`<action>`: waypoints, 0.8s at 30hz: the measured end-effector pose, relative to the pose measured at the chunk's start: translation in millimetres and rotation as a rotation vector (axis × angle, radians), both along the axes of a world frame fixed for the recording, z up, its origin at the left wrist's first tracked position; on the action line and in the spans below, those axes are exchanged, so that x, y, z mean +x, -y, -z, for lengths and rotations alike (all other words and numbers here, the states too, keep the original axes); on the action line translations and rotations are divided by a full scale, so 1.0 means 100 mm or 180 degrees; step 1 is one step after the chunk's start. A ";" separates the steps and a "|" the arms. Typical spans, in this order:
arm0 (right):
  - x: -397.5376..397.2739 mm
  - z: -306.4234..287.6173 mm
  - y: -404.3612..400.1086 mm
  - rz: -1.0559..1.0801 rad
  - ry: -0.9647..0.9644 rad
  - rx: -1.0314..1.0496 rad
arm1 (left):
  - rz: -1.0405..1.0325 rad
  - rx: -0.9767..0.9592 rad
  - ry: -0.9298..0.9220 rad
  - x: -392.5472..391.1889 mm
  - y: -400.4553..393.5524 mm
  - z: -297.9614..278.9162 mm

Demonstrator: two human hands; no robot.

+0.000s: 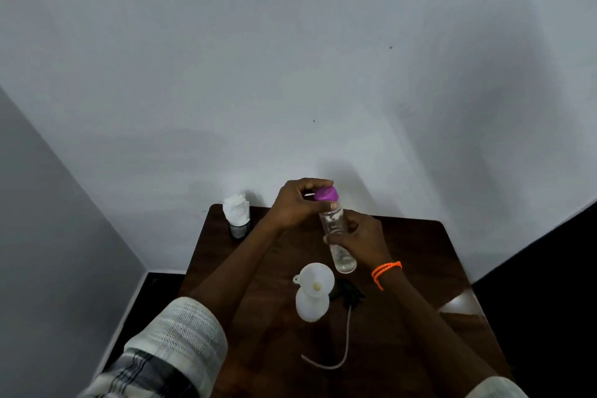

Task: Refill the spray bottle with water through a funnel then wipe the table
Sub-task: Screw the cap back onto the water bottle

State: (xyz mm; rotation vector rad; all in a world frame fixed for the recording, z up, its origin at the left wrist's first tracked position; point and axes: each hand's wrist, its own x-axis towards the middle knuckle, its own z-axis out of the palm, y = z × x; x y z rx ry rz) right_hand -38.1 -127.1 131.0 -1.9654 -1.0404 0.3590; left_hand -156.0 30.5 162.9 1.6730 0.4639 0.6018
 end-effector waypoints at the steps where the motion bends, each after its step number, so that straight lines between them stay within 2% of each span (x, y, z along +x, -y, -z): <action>1: -0.01 -0.02 -0.02 0.0006 -0.0053 0.0027 | 0.0092 0.0050 -0.0024 -0.01 -0.03 -0.04; 6: -0.04 -0.10 -0.06 0.0028 -0.0258 0.0086 | 0.0468 0.0497 -0.0290 -0.01 -0.15 -0.25; 12: -0.05 -0.20 -0.07 0.0056 -0.0251 0.0086 | 0.0468 0.1140 -0.0409 0.02 -0.17 -0.37; 16: -0.04 -0.27 -0.05 0.0077 -0.0142 0.0085 | 0.0289 0.1109 -0.0227 0.03 -0.12 -0.39; 20: -0.01 -0.31 -0.04 0.0077 -0.0113 0.0061 | 0.0401 0.1155 -0.0274 0.02 -0.10 -0.40; 24: -0.02 -0.31 -0.03 0.0074 -0.0144 0.0125 | 0.0255 0.0847 -0.0110 0.02 -0.05 -0.39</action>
